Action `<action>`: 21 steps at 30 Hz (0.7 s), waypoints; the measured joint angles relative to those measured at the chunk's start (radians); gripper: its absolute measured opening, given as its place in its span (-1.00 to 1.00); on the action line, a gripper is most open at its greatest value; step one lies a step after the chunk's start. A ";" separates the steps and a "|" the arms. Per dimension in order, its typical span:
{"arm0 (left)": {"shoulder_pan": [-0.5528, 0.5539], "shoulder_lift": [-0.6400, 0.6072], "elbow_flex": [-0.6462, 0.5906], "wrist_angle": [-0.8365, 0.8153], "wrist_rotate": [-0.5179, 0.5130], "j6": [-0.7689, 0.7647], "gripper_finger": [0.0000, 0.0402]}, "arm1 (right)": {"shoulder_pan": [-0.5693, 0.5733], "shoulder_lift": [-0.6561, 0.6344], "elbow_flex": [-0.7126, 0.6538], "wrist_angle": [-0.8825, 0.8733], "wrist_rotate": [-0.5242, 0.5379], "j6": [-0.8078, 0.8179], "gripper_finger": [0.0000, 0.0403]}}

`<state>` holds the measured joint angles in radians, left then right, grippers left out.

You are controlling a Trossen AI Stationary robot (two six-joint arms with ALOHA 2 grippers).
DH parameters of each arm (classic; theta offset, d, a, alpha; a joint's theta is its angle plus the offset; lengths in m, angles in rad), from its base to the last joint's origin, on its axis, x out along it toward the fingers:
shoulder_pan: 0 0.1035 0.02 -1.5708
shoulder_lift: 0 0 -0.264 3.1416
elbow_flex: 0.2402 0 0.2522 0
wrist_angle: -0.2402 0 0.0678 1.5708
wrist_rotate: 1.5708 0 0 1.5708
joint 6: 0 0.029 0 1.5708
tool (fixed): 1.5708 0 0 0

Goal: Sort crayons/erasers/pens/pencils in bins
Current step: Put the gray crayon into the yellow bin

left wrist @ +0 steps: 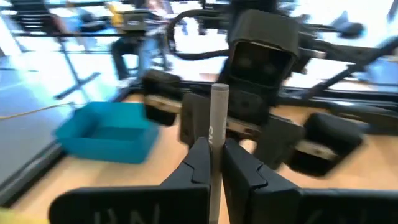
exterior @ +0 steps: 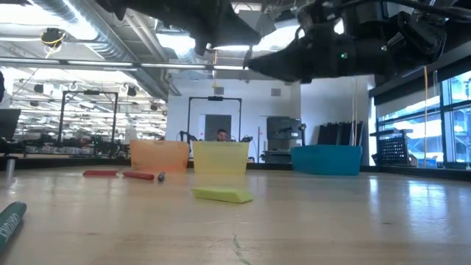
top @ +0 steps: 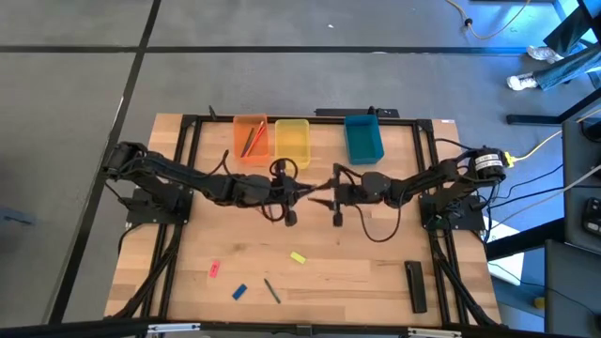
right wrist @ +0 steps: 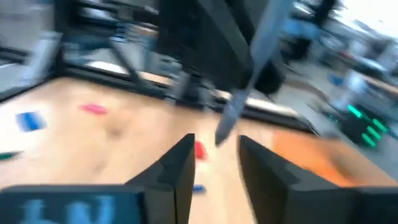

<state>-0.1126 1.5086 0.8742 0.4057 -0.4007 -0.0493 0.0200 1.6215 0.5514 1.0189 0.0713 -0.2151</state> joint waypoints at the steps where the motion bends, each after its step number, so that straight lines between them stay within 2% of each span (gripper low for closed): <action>1: 0.012 0.000 0.000 -0.004 -0.022 -0.009 -0.97 | 0.000 0.000 0.000 -0.003 0.074 0.041 -0.27; 3: 0.052 0.000 0.000 -0.039 -0.050 -0.056 -0.97 | -0.002 0.000 0.000 -0.013 0.205 0.127 -0.18; 5: 0.116 0.000 0.000 -0.107 -0.055 -0.116 -0.97 | -0.008 0.000 0.000 -0.017 0.246 0.174 -0.13; 10: 0.289 0.000 0.000 -0.271 -0.052 -0.209 -0.97 | -0.010 0.000 0.000 -0.050 0.183 0.270 -0.11; 15: 0.470 0.000 0.000 -0.284 0.034 -0.248 -0.97 | 0.001 0.000 0.000 -0.093 0.143 0.341 -0.16; 21: 0.641 0.001 0.000 -0.337 0.066 -0.329 -0.97 | 0.033 0.017 0.000 -0.134 0.161 0.377 -0.22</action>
<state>0.5281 1.5093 0.8745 0.0692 -0.3351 -0.3781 0.0533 1.6384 0.5514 0.8854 0.2318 0.1615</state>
